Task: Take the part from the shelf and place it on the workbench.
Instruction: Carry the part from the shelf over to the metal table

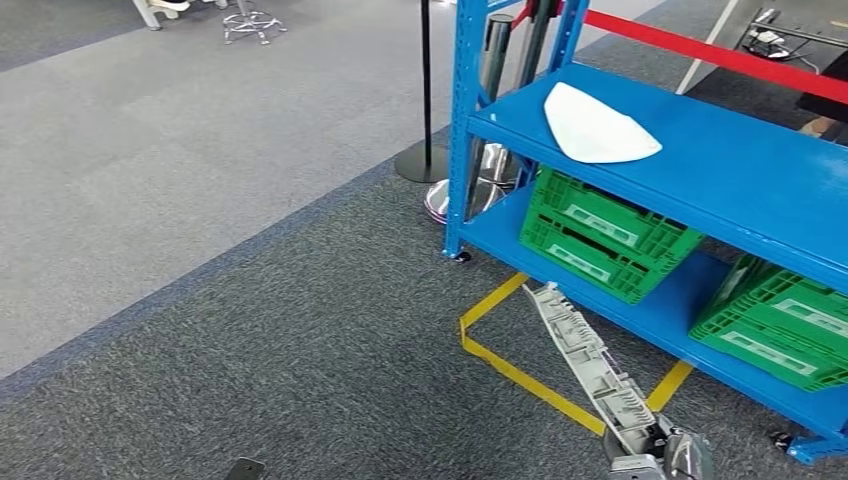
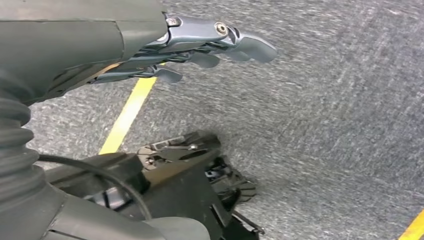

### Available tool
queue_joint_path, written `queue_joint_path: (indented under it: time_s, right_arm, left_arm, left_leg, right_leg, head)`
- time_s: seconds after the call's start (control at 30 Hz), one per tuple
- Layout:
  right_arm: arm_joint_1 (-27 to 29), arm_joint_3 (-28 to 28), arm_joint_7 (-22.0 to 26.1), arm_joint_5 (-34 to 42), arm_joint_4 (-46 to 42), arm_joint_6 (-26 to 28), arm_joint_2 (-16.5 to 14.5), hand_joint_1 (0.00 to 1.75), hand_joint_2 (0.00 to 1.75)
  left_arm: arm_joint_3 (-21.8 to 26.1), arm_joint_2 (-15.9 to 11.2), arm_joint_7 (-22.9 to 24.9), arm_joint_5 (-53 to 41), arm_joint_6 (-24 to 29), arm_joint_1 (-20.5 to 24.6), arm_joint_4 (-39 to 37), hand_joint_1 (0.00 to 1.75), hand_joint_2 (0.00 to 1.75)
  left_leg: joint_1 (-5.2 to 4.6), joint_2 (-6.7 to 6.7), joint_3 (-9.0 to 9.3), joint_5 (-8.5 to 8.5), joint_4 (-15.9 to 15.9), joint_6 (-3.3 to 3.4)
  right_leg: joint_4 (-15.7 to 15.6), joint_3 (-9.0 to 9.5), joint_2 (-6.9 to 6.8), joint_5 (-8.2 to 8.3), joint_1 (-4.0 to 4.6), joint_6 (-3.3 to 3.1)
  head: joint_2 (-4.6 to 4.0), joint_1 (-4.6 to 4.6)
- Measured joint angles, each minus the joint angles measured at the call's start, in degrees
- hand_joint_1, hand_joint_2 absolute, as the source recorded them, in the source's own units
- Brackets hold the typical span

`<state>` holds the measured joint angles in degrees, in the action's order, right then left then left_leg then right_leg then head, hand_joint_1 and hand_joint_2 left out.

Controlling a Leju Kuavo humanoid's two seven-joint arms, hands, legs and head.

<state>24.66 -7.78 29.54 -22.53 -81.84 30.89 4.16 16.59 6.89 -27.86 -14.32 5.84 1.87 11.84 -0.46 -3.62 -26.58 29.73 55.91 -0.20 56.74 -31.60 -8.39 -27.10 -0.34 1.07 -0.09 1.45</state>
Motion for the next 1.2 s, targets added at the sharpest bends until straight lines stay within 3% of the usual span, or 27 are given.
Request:
queue_joint_path:
  time_s: [0.03,0.1,0.17,0.2,0.23,0.27,0.3,0.37,0.43,0.47,0.53,0.57,0.6,0.67,0.7,0.73,0.77,0.8,0.83,0.87,0.93,0.97,1.03,1.07,1.1,1.13,1.2]
  right_arm:
    - [-0.19,0.12,0.02,-0.02,0.31,-0.01,-0.08,1.75,1.75]
    - [-0.42,0.35,0.07,-0.04,0.85,-0.04,-0.27,1.75,1.75]
    - [-0.46,0.54,0.19,-0.05,1.32,-0.05,-0.4,1.75,1.75]
    - [-0.44,0.6,0.23,-0.06,1.52,-0.06,-0.47,1.75,1.75]
    - [-0.42,0.63,0.25,-0.05,1.74,-0.07,-0.49,1.75,1.75]
    - [-0.42,0.66,0.25,-0.05,1.94,-0.07,-0.49,1.75,1.75]
    - [-0.42,0.69,0.23,-0.04,2.12,-0.07,-0.49,1.75,1.75]
    - [-0.54,0.75,0.34,-0.16,2.37,-0.07,-0.49,1.75,1.75]
    - [-0.84,1.02,1.37,-1.07,2.77,-0.06,-0.66,1.75,1.75]
    - [-1.06,1.23,2.46,-1.97,3.04,-0.1,-0.94,1.75,1.75]
    - [-1.36,1.46,4.63,-4.42,2.51,-0.33,-1.68,1.75,1.75]
    - [-1.46,1.23,5.1,-5.85,1.22,-0.46,-1.99,1.75,1.75]
    - [-1.51,0.71,5.2,-7.27,-0.63,-0.46,-2.24,1.75,1.75]
    - [-1.76,-1.96,4.69,-9.3,-5.68,0.21,-2.31,1.75,1.75]
    - [-2.09,-4.2,4.25,-9.65,-8.4,0.91,-2.03,1.75,1.75]
    - [-2.69,-6.85,3.78,-9.56,-11.05,1.7,-1.52,1.75,1.75]
    - [-3.56,-9.6,3.41,-9.08,-13.36,2.5,-0.87,1.75,1.75]
    - [-4.59,-12.42,3.33,-8.18,-15.43,3.1,-0.19,1.75,1.75]
    - [-5.62,-15.0,3.64,-6.97,-17.15,3.41,0.48,1.75,1.75]
    - [-6.54,-17.33,4.12,-5.7,-18.66,3.43,1.1,1.75,1.75]
    - [-7.93,-20.96,5.14,-3.75,-20.88,2.77,2.09,1.75,1.75]
    - [-8.57,-22.33,5.46,-3.3,-21.63,2.34,2.43,1.75,1.75]
    - [-9.82,-24.57,5.81,-2.91,-22.7,1.61,2.95,1.75,1.75]
    - [-10.36,-25.34,5.87,-2.81,-23.05,1.31,3.21,1.75,1.75]
    - [-10.74,-25.86,5.87,-2.69,-23.34,1.04,3.43,1.75,1.75]
    - [-11.0,-26.22,5.87,-2.53,-23.56,0.76,3.7,1.75,1.75]
    - [-11.35,-26.64,5.86,-2.26,-23.82,0.38,4.21,1.75,1.75]
  left_arm:
    - [0.09,-0.03,-0.01,0.0,0.0,-0.11,-0.02,0.0,1.75]
    - [0.16,-0.1,-0.01,0.02,0.0,-0.26,-0.03,0.0,1.75]
    - [0.2,-0.15,-0.01,0.08,0.0,-0.2,-0.04,0.0,1.75]
    - [0.21,-0.16,-0.01,0.11,-0.01,-0.15,-0.04,0.0,1.75]
    - [0.22,-0.16,-0.01,0.12,-0.02,-0.14,-0.04,0.0,1.75]
    - [0.22,-0.15,-0.01,0.12,-0.02,-0.17,-0.04,0.0,1.75]
    - [0.22,-0.15,-0.01,0.13,-0.02,-0.21,-0.04,0.0,1.75]
    - [0.23,-0.14,-0.05,0.22,-0.05,-0.21,-0.04,0.0,1.75]
    - [0.48,-0.1,-0.39,0.83,-0.21,-0.12,-0.04,0.0,1.75]
    - [0.75,-0.08,-0.64,1.24,-0.33,-0.11,-0.04,0.0,1.75]
    - [1.44,-0.21,-1.06,1.73,-0.5,-0.29,-0.06,0.0,1.75]
    - [1.7,-0.27,-1.18,1.7,-0.55,-0.42,-0.09,0.0,1.75]
    - [1.88,-0.34,-1.25,1.54,-0.58,-0.55,-0.13,0.0,1.75]
    - [2.06,-0.42,-1.21,0.93,-0.63,-0.57,-0.17,0.0,1.75]
    - [2.08,-0.48,-1.11,0.57,-0.64,-0.51,-0.17,0.0,1.75]
    - [2.08,-0.55,-0.99,0.24,-0.66,-0.44,-0.17,0.0,1.75]
    - [2.08,-0.62,-0.86,-0.08,-0.7,-0.43,-0.17,0.0,1.75]
    - [2.08,-0.69,-0.72,-0.41,-0.79,-0.46,-0.18,0.0,1.75]
    - [2.08,-0.77,-0.59,-0.78,-0.9,-0.51,-0.19,0.0,1.75]
    - [2.08,-0.84,-0.51,-1.15,-1.02,-0.52,-0.19,0.0,1.75]
    - [2.08,-0.98,-0.48,-1.89,-1.27,-0.39,-0.17,0.0,1.75]
    - [2.08,-1.07,-0.5,-2.22,-1.38,-0.36,-0.17,0.0,1.75]
    - [2.08,-1.27,-0.55,-2.75,-1.53,-0.51,-0.19,0.0,1.75]
    - [2.06,-1.28,-0.55,-2.95,-1.59,-0.67,-0.2,0.0,1.75]
    - [2.04,-1.33,-0.54,-3.11,-1.63,-0.74,-0.2,0.0,1.75]
    - [2.01,-1.34,-0.53,-3.26,-1.67,-0.68,-0.21,0.0,1.75]
    - [1.95,-1.38,-0.51,-3.5,-1.75,-0.45,-0.22,0.0,1.75]
  left_leg:
    - [0.04,0.57,-0.31,-0.29,-0.35,0.44]
    - [0.1,1.67,-1.21,-1.31,-0.89,1.5]
    - [-0.15,2.86,-2.72,-2.64,-0.91,2.39]
    - [-0.41,3.55,-3.59,-3.28,-0.82,2.66]
    - [-0.69,4.27,-4.45,-3.94,-0.75,2.83]
    - [-0.95,5.02,-5.29,-4.6,-0.66,2.91]
    - [-1.14,5.77,-6.13,-5.22,-0.52,2.93]
    - [-1.35,7.3,-7.85,-6.38,0.0,2.79]
    - [-1.53,8.64,-9.19,-7.4,0.61,2.46]
    - [-1.58,9.22,-9.6,-7.94,0.78,2.23]
    - [-1.67,10.33,-10.21,-8.91,0.91,1.77]
    - [-1.7,9.91,-10.6,-8.45,1.35,1.46]
    - [-1.65,8.9,-11.14,-6.9,2.56,1.07]
    - [-1.19,5.85,-12.73,-1.06,8.4,0.13]
    - [-0.78,4.94,-13.5,1.67,12.26,-0.3]
    - [-0.38,4.45,-13.89,3.28,15.59,-0.66]
    - [-0.03,4.21,-13.61,3.48,17.43,-0.93]
    - [0.25,3.99,-12.36,2.56,17.23,-1.11]
    - [0.42,3.59,-10.05,1.05,14.79,-1.17]
    - [0.46,2.56,-6.95,-0.22,10.72,-1.1]
    - [0.03,0.19,-1.52,-0.71,2.52,-0.54]
    - [-0.34,-0.51,-0.34,-0.42,0.29,-0.1]
    - [-0.84,0.1,-0.45,-0.53,-0.87,0.92]
    - [-0.87,0.71,-0.6,-0.94,-1.22,1.39]
    - [-0.76,1.3,-0.78,-1.43,-1.54,1.88]
    - [-0.63,1.94,-1.05,-1.94,-1.81,2.34]
    - [-0.56,3.28,-1.89,-2.67,-1.74,2.9]
  right_leg:
    - [0.11,-0.28,-0.27,0.06,-0.1,0.33]
    - [2.0,-1.46,2.39,-2.08,-0.32,0.78]
    - [8.18,-3.77,6.61,-7.1,-0.36,0.78]
    - [12.01,-4.91,7.67,-9.3,-0.26,0.61]
    - [14.93,-5.52,8.11,-10.39,-0.1,0.4]
    - [16.04,-5.28,8.29,-10.18,0.08,0.13]
    - [15.09,-4.08,8.43,-8.92,0.25,-0.18]
    - [7.74,1.02,9.98,-6.0,0.46,-0.87]
    - [0.62,5.42,12.12,-5.39,0.42,-1.24]
    - [-0.81,6.13,12.59,-5.68,0.44,-1.3]
    - [-0.92,5.47,11.5,-5.12,0.39,-1.48]
    - [-0.85,5.07,10.71,-4.69,0.28,-1.84]
    - [-0.86,4.54,9.89,-4.19,0.17,-2.24]
    - [-0.8,3.34,8.19,-3.11,0.2,-2.75]
    - [-0.72,2.77,7.35,-2.63,0.29,-2.77]
    - [-0.61,2.16,6.49,-2.19,0.35,-2.7]
    - [-0.47,1.55,5.69,-1.79,0.38,-2.61]
    - [-0.31,0.94,4.88,-1.4,0.39,-2.49]
    - [-0.18,0.35,4.07,-1.06,0.39,-2.33]
    - [-0.08,-0.07,3.31,-0.76,0.39,-2.14]
    - [-0.01,-0.53,1.7,-0.26,0.4,-1.62]
    - [0.01,-0.6,0.95,-0.01,0.35,-1.3]
    - [-0.03,-0.61,-0.42,0.46,0.15,-0.61]
    - [0.16,-0.78,-0.1,0.33,0.0,-0.29]
    - [0.97,-1.22,1.22,-0.37,-0.11,-0.02]
    - [2.91,-2.17,3.13,-1.78,-0.18,0.18]
    - [9.91,-5.27,7.05,-5.78,-0.27,0.42]
  head:
    - [0.0,0.0]
    - [0.0,-0.12]
    - [0.0,-0.3]
    - [0.0,-0.35]
    - [0.0,-0.37]
    - [0.0,-0.36]
    - [0.0,-0.35]
    - [0.0,-0.34]
    - [0.0,-0.34]
    - [0.0,-0.4]
    - [0.0,-0.55]
    - [0.0,-0.52]
    - [0.0,-0.37]
    - [0.0,-0.04]
    - [0.0,0.04]
    - [0.0,0.06]
    - [0.0,0.08]
    - [0.0,0.09]
    - [0.0,0.1]
    - [0.0,0.1]
    - [0.0,0.05]
    - [0.0,0.13]
    - [0.0,0.35]
    - [0.0,0.46]
    - [0.0,0.43]
    - [0.0,0.34]
    - [0.0,0.23]
